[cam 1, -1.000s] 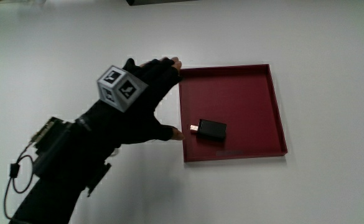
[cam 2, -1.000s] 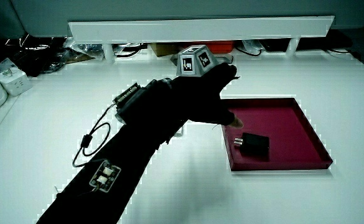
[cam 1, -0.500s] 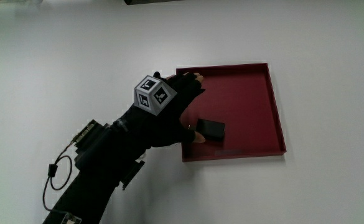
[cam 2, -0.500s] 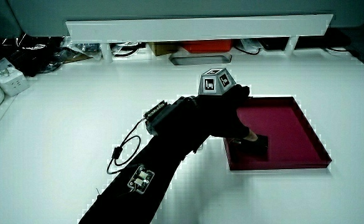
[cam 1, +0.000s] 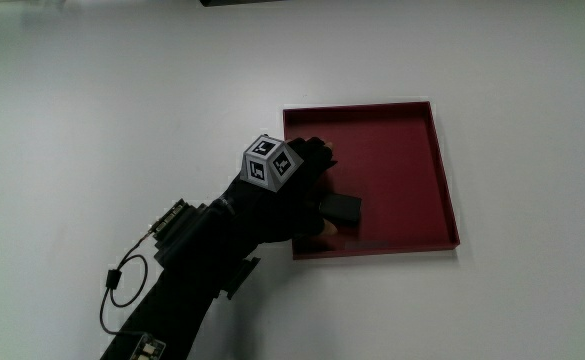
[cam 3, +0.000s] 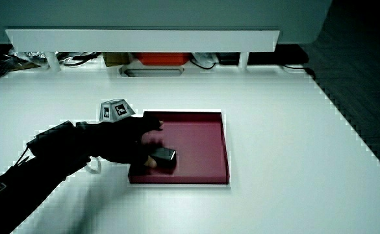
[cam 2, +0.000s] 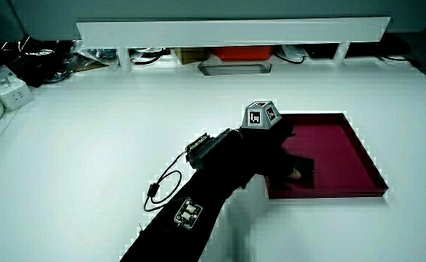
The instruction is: Pick charger from plate
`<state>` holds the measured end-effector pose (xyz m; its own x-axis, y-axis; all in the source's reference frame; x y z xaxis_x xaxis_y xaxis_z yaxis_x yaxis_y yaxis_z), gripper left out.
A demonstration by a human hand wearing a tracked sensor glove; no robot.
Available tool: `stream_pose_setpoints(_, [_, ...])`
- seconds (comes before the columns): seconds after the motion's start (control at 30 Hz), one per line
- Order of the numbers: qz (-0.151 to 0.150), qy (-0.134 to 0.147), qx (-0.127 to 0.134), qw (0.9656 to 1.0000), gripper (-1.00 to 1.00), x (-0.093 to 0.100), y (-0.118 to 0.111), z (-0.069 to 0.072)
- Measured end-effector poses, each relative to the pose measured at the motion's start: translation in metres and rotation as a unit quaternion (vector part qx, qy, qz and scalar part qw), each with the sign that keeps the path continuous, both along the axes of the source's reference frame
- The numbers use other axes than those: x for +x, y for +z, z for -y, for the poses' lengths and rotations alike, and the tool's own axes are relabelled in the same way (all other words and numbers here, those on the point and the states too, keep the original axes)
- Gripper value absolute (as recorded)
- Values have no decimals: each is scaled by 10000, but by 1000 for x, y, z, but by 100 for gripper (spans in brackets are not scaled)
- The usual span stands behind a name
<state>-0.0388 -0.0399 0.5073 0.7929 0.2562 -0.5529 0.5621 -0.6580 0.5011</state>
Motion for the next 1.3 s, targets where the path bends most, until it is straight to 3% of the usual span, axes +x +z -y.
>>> stream_pose_setpoints(0.37, [192,218,-176,9994,0,21,21,-10])
stream_pose_setpoints(0.63, [242,311,-106,9992,0,26,23,-12])
stream_pose_setpoints(0.7, [271,314,-98,9991,11,26,19,-12])
stream_pose_setpoints(0.97, [-78,253,123,9996,53,25,18,-14])
stream_pose_setpoints(1.3, [-198,261,295,9990,100,24,12,-17])
